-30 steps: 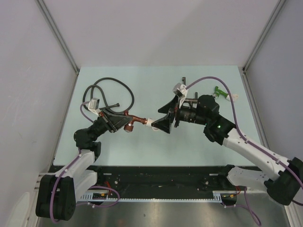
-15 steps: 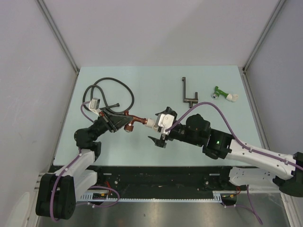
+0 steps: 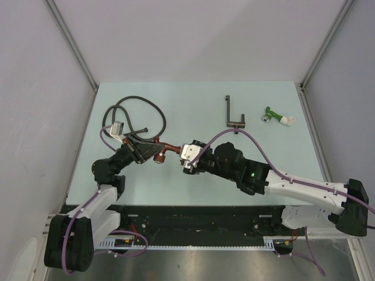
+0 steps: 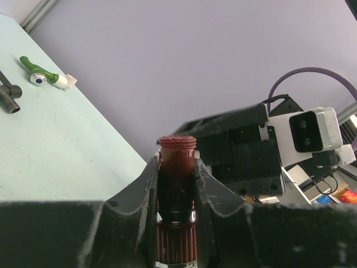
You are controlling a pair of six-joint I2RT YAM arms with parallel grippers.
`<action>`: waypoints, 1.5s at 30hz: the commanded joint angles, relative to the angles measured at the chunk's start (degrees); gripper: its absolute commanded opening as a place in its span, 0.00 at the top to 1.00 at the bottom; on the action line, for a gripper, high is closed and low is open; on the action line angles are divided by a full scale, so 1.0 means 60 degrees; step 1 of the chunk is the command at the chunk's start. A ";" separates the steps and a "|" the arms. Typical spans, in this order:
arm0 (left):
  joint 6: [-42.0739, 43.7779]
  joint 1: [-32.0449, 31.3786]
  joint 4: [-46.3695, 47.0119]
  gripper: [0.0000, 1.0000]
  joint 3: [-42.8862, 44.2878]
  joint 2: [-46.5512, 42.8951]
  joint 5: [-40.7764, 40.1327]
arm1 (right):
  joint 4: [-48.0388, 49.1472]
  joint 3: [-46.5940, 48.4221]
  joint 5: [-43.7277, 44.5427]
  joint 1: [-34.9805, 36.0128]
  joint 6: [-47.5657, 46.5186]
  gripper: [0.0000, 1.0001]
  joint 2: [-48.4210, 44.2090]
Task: Install the water faucets
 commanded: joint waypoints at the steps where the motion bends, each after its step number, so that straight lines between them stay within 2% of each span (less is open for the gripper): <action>1: -0.0106 0.0015 0.4107 1.00 0.0167 -0.0111 -0.0038 | 0.0765 0.0027 -0.0542 -0.0086 0.0322 0.61 -0.0060; 3: -0.0077 0.0015 0.4107 1.00 0.0167 -0.0140 -0.0024 | 0.0765 0.0027 -0.0704 -0.0188 0.0673 0.79 -0.0075; 4: -0.0077 0.0015 0.4107 1.00 0.0167 -0.0141 -0.0023 | 0.0765 0.0027 -0.1255 -0.0333 0.0834 0.93 -0.0089; 5: -0.0062 0.0015 0.4107 1.00 0.0167 -0.0141 -0.0038 | 0.0779 0.0027 -0.1522 -0.0436 0.1068 0.99 -0.0133; 8: -0.0033 0.0015 0.4107 1.00 0.0167 -0.0155 -0.0038 | 0.1042 0.0042 -0.3321 -0.1225 0.2399 1.00 -0.0148; 9: -0.0004 0.0000 0.4107 1.00 0.0182 -0.0155 -0.0024 | 0.1159 0.0042 -0.4486 -0.1504 0.3360 1.00 -0.0119; 12: 0.0069 0.0000 0.4107 1.00 0.0182 -0.0214 0.0006 | 0.1803 0.0027 -0.6525 -0.2544 0.4961 1.00 0.0231; 13: 0.0084 0.0014 0.4107 1.00 0.0182 -0.0243 0.0006 | 0.2225 0.0042 -0.6926 -0.2779 0.6040 1.00 0.0349; 15: 0.0128 0.0015 0.4107 1.00 0.0196 -0.0272 0.0020 | 0.2696 0.0042 -0.7949 -0.3321 0.7232 1.00 0.0772; 16: 0.0128 0.0015 0.4107 1.00 0.0196 -0.0272 0.0021 | 0.3191 0.0027 -0.8202 -0.3468 0.8426 1.00 0.0891; 22: 0.0157 0.0015 0.4092 1.00 0.0211 -0.0346 0.0035 | 0.5683 0.0027 -1.0327 -0.4114 1.2576 1.00 0.2385; 25: 0.0172 0.0015 0.4107 1.00 0.0211 -0.0375 0.0050 | 0.6301 0.0027 -1.0563 -0.4114 1.3169 1.00 0.2824; 26: 0.0158 0.0015 0.4107 1.00 0.0211 -0.0390 0.0035 | 0.6244 0.0042 -1.0534 -0.4114 1.3097 1.00 0.2855; 29: 0.0143 0.0015 0.4107 1.00 0.0211 -0.0375 0.0035 | 0.5572 0.0027 -1.0052 -0.4187 1.2267 0.86 0.2519; 30: 0.0143 0.0015 0.4107 1.00 0.0197 -0.0360 0.0035 | 0.5004 0.0027 -0.9876 -0.4202 1.1943 0.73 0.2359; 32: 0.0099 0.0014 0.4107 1.00 0.0196 -0.0317 0.0021 | 0.4357 0.0027 -0.9234 -0.4290 1.1342 0.59 0.1760; 33: 0.0084 0.0015 0.4107 1.00 0.0196 -0.0302 0.0021 | 0.3759 0.0042 -0.8983 -0.4348 1.0715 0.44 0.1510; 35: 0.0070 0.0015 0.4107 1.00 0.0182 -0.0272 0.0006 | 0.3199 0.0042 -0.8123 -0.4407 1.0068 0.31 0.0824; 36: 0.0070 0.0015 0.4107 1.00 0.0182 -0.0272 -0.0009 | 0.2616 0.0027 -0.7754 -0.4393 0.9325 0.22 0.0558; 39: 0.0070 0.0015 0.4107 1.00 0.0182 -0.0258 -0.0023 | 0.1677 0.0042 -0.6158 -0.4115 0.8047 0.13 -0.0421; 40: 0.0070 0.0015 0.4092 1.00 0.0167 -0.0258 -0.0009 | 0.1455 0.0042 -0.5704 -0.3984 0.7100 0.13 -0.0687; 45: 0.0040 0.0000 0.4107 1.00 0.0153 -0.0185 -0.0038 | 0.0459 0.0027 -0.2408 -0.2067 0.4049 0.11 -0.1743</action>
